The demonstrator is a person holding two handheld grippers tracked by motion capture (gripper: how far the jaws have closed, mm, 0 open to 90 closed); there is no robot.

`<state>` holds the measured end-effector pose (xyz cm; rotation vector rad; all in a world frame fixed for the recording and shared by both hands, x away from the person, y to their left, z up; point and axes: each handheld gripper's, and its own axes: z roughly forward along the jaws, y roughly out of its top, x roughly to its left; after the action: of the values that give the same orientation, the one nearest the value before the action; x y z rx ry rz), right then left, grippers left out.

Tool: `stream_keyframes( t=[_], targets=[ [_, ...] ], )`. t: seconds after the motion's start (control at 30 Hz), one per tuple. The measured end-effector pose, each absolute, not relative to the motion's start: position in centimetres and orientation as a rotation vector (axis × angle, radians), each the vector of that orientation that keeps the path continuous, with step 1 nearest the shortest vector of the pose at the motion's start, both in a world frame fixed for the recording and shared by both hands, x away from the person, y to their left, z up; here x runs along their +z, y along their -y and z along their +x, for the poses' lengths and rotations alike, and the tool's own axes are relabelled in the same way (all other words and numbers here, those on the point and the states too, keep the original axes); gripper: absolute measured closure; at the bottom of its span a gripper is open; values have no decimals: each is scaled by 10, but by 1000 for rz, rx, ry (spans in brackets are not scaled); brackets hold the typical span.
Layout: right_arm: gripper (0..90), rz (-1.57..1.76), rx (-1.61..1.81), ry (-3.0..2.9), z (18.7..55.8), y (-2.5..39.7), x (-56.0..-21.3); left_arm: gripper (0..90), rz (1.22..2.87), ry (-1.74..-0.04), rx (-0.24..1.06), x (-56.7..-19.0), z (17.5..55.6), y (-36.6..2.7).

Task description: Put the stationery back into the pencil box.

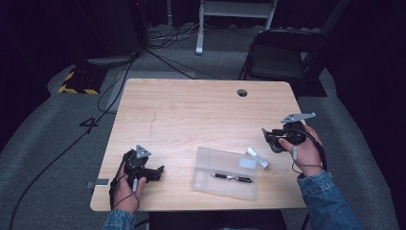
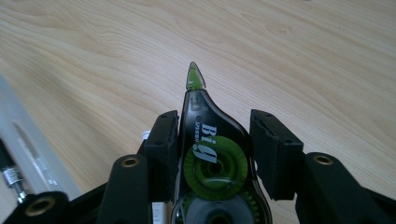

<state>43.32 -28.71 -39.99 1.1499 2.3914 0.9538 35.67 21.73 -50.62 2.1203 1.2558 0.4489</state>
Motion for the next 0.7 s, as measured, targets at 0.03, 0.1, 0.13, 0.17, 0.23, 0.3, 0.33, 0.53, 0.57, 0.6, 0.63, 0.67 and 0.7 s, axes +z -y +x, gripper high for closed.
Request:
stream_keyframes(
  t=[0.03,0.1,0.13,0.17,0.23,0.3,0.33,0.53,0.57,0.6,0.63,0.67,0.7],
  targets=[
    [538,1141,955,-2394,432,286,-398,0,2121,-1255,449,-506,357,-217],
    [538,1117,966,-2401,427,282,-393,1,2122,-1255,449,-506,357,-217],
    [538,1105,971,-2406,425,280,-391,1,2121,-1255,449,-506,357,-217],
    [538,1097,971,-2411,424,279,-390,0,2121,-1255,449,-506,357,-217],
    [538,1078,972,-2418,420,275,-386,1,2122,-1255,449,-506,357,-217],
    [538,1062,979,-2429,417,272,-384,1,2122,-1255,449,-506,357,-217],
    [538,1053,983,-2433,416,271,-382,1,2122,-1255,449,-506,357,-217],
    [538,999,998,-2465,406,261,-375,1,2121,-1255,449,-506,357,-217],
    [538,992,1003,-2471,404,259,-373,1,2121,-1255,449,-506,357,-217],
    [538,981,1007,-2481,402,258,-372,1,2122,-1255,449,-506,357,-217],
    [538,970,1013,-2487,400,256,-372,1,2122,-1255,449,-506,357,-217],
    [538,961,1015,-2494,399,254,-371,0,2121,-1255,449,-506,357,-217],
    [539,954,1014,-2504,397,252,-370,1,2121,-1255,449,-506,357,-217]
  ],
)
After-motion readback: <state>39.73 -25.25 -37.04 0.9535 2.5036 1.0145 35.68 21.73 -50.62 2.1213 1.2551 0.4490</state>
